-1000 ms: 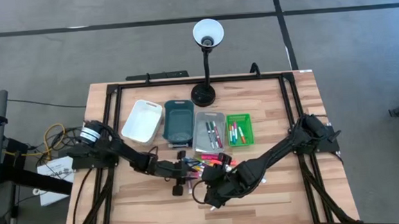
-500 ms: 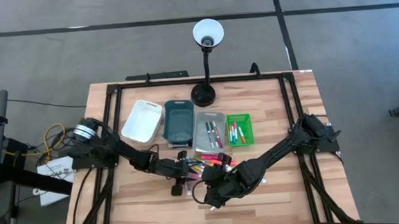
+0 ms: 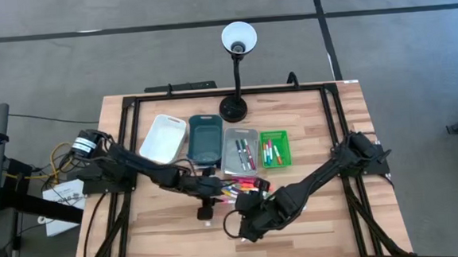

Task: Pick & Place Markers
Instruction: Put the small pink highlighter pen into the green bin

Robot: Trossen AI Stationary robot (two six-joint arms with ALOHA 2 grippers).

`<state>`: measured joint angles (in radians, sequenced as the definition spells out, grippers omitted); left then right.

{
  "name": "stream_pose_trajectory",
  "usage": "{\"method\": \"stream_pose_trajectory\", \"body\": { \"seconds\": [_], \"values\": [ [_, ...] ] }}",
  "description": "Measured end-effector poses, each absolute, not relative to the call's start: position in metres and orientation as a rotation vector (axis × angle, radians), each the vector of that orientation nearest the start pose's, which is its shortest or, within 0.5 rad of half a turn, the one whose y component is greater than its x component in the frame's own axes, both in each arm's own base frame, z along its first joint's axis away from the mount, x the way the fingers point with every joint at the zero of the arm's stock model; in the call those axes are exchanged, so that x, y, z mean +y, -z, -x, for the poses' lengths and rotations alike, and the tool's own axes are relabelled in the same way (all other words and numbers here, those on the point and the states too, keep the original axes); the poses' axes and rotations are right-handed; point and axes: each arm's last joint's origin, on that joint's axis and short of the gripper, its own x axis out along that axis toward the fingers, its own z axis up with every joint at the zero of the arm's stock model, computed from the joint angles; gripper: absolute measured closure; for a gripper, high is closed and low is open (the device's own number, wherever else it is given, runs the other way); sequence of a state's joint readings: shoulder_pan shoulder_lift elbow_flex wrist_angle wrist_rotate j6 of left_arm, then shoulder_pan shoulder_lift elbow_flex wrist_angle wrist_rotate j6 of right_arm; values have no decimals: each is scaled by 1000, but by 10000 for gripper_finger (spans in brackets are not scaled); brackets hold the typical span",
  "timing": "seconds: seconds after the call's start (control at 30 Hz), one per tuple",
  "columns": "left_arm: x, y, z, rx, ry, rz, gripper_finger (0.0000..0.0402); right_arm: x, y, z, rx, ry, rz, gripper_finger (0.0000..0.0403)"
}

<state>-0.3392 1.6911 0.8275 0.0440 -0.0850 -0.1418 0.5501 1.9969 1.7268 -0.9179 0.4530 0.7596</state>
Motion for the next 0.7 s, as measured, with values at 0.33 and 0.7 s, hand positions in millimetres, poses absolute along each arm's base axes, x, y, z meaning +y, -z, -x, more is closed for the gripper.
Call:
{"method": "stream_pose_trajectory", "body": {
  "seconds": [0.33, 0.7],
  "values": [
    [-111, -114, -322, 913, 170, -62, 282, 227, -251, -325, 1026, 411, 88, 272],
    [-111, -113, -322, 907, 158, -113, 322, 231, -256, -325, 927, 434, 127, 272]
  ]
}}
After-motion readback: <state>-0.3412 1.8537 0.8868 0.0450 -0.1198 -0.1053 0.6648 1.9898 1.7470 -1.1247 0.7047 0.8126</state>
